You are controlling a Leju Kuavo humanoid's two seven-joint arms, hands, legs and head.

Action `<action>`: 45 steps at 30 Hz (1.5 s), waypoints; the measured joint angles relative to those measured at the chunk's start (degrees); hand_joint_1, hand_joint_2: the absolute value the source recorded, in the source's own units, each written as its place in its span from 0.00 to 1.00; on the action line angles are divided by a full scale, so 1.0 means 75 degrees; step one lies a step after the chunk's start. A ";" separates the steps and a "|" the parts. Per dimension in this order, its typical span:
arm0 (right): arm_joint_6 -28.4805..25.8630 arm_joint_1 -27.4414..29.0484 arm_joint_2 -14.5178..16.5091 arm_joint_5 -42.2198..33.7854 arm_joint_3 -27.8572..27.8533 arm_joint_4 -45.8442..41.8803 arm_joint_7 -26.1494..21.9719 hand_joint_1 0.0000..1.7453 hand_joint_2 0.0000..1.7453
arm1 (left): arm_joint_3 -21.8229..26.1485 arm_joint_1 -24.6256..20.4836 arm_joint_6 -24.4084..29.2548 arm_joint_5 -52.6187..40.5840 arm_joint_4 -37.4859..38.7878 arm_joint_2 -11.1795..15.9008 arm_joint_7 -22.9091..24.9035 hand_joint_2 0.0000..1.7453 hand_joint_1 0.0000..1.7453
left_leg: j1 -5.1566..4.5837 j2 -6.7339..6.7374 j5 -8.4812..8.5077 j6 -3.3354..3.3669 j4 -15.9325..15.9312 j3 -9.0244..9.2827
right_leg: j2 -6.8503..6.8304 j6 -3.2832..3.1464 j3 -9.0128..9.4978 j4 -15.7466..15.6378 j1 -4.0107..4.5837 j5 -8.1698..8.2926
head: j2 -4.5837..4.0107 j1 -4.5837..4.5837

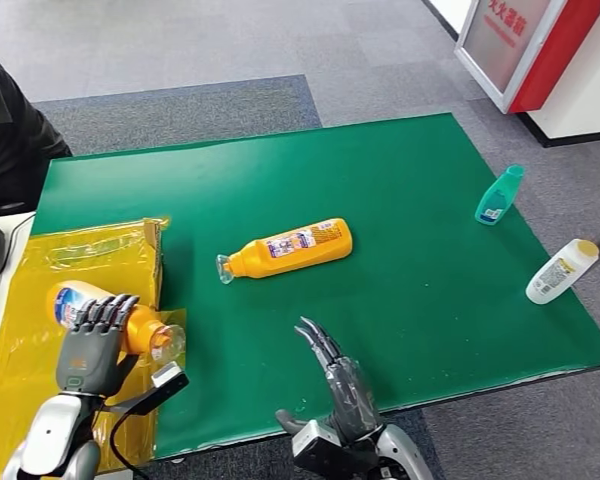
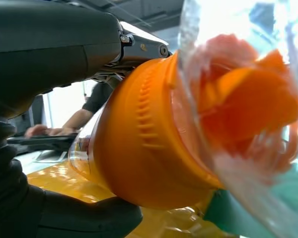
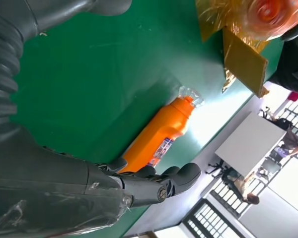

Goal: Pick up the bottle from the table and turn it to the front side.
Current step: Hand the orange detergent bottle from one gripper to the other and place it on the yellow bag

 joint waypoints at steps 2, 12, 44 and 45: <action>0.0017 -0.0047 0.0007 -0.0009 0.0070 0.0095 -0.0002 0.00 1.00 | -0.0260 -0.0324 -0.0270 0.0006 0.0306 0.0034 -0.0085 1.00 1.00 | 0.0000 0.0000 0.0000 0.0000 0.0000 0.0000 | 0.0000 -0.0001 0.0002 0.0000 0.0000 0.0001 | 0.0000 0.0000; -0.0012 -0.0114 0.0023 -0.0027 0.0158 0.0403 0.0009 0.00 1.00 | -0.0824 -0.0872 -0.0730 0.0393 0.0999 -0.0077 -0.0457 1.00 1.00 | -0.0002 0.0001 0.0000 -0.0001 0.0000 -0.0002 | 0.0002 -0.0001 0.0000 0.0000 -0.0001 0.0001 | 0.0000 0.0001; -0.0494 0.0374 0.0028 0.0129 -0.0048 0.0374 0.0601 0.00 1.00 | -0.0757 -0.0030 -0.2665 0.3704 -0.0775 0.0030 0.0722 1.00 0.00 | -0.0002 0.0002 -0.0001 -0.0002 -0.0001 0.0010 | 0.0002 -0.0002 0.0014 0.0000 0.0000 -0.0003 | 0.0000 0.0001; -0.0524 0.0408 0.0028 0.0124 -0.0054 0.0374 0.0585 0.00 1.00 | -0.0627 0.0104 -0.2496 0.3831 -0.0885 0.0038 0.0623 1.00 0.00 | -0.0002 0.0002 -0.0003 -0.0003 -0.0001 0.0009 | 0.0002 -0.0003 0.0014 0.0000 0.0000 -0.0004 | 0.0000 0.0001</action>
